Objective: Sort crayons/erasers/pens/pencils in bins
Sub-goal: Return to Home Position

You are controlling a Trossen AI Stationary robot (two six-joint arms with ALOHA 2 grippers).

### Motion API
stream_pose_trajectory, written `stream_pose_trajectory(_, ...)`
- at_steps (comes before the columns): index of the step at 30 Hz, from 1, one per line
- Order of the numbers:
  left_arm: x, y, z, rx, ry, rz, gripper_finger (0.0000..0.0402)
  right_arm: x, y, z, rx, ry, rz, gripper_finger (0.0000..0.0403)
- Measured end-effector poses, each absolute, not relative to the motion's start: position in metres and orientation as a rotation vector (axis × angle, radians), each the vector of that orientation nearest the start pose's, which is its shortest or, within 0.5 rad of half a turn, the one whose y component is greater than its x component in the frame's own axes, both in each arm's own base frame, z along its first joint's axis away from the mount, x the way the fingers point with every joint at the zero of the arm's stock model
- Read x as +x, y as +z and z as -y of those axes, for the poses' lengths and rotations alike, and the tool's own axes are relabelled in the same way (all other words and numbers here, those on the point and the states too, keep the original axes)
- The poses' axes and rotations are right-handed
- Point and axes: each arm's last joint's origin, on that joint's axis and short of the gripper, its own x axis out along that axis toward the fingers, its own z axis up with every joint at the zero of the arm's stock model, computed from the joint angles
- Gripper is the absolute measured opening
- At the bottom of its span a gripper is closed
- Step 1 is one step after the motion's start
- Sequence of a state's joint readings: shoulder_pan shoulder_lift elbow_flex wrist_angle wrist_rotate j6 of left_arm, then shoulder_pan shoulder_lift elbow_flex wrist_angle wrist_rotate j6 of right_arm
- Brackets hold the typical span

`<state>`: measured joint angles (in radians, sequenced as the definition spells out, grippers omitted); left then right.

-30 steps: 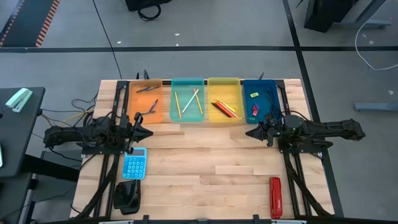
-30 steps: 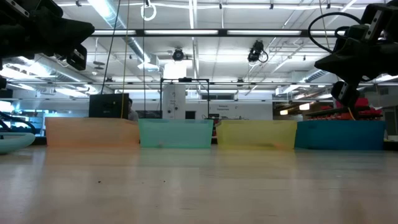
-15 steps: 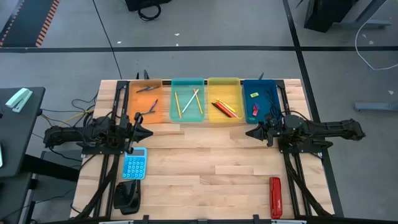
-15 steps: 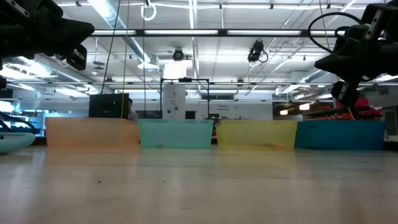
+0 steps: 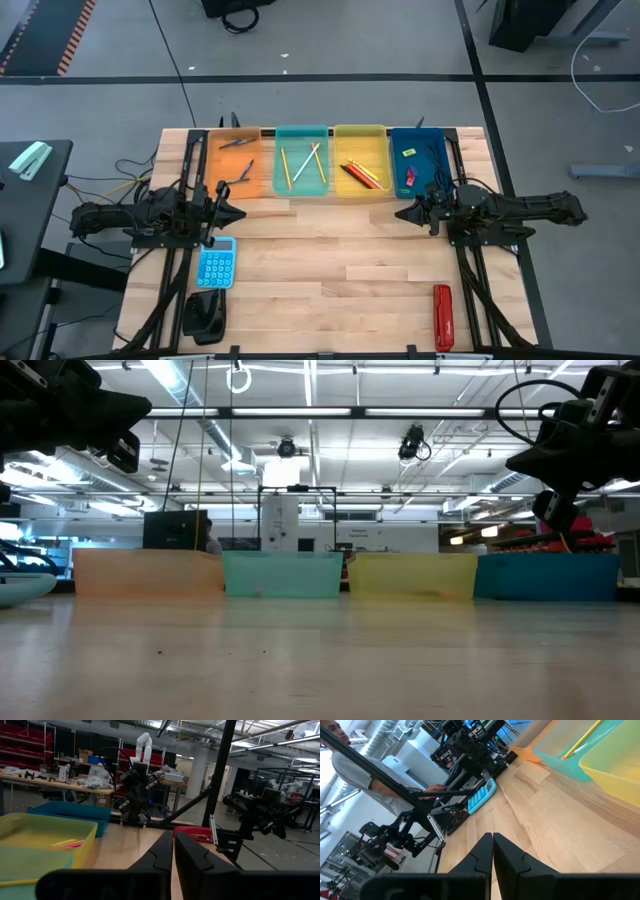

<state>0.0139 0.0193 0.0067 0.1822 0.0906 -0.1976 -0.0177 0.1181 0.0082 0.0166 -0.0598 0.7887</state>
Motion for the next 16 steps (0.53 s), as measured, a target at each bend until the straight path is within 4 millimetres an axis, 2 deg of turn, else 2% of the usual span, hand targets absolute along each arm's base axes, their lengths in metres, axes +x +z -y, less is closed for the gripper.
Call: stream_pose_trajectory(16,0.0970,0.1818,0.0013,-0.188,-0.093,0.161,0.0033,0.1042,0.1583,0.0001,0.792,0.003,-0.105,0.0021)
